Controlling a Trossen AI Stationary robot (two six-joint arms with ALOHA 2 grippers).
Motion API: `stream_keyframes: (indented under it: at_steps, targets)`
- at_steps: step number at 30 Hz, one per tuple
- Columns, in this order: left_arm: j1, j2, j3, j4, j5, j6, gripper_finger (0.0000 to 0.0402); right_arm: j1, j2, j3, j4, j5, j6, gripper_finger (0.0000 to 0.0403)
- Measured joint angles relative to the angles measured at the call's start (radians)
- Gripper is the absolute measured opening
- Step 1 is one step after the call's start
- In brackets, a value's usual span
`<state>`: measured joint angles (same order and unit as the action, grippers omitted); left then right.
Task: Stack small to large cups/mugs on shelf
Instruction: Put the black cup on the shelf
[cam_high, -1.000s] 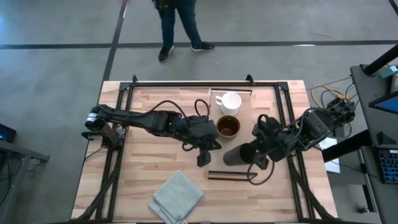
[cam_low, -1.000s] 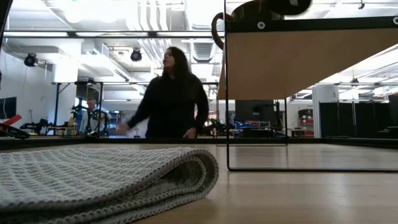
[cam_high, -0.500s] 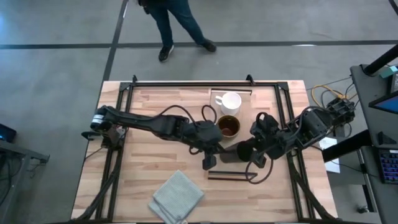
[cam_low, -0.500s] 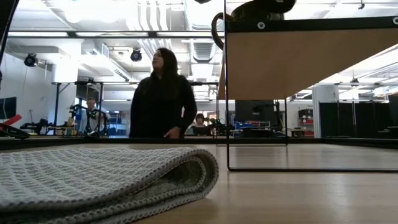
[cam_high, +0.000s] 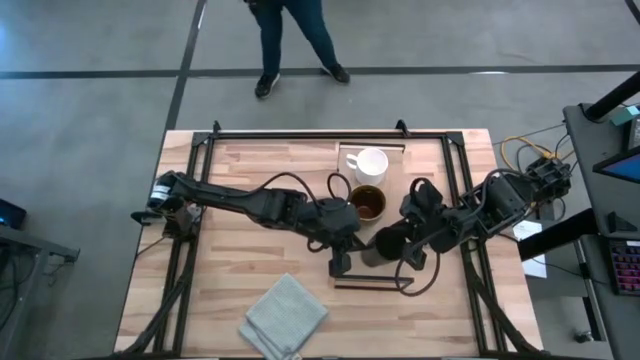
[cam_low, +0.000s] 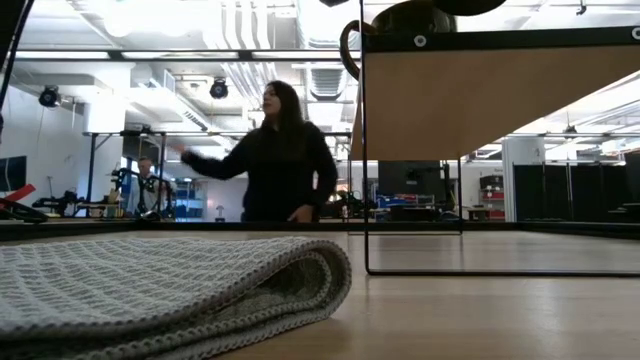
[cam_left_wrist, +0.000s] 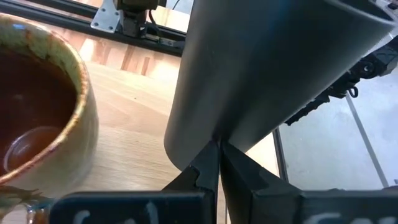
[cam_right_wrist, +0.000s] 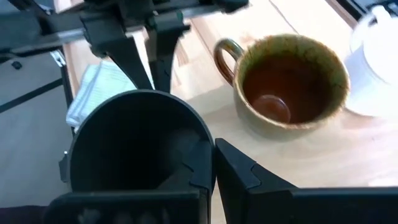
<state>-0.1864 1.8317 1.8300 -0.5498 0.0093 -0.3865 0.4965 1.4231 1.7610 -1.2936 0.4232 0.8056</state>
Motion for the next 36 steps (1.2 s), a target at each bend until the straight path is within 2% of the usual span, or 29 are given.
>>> stream_keyframes:
  at_steps: [13,21,36]
  targets:
    - [0.002,-0.015,0.001,-0.028,-0.017,0.0,0.0,0.0,0.002,-0.006,0.015,0.0,0.011,0.0009]
    - [0.006,-0.063,0.004,-0.175,-0.157,0.007,0.0,0.0,0.019,-0.016,-0.03,-0.003,0.032,0.0009]
    - [0.006,-0.118,0.003,-0.194,-0.167,0.004,0.0,-0.004,0.12,-0.017,-0.087,-0.011,0.027,0.0009]
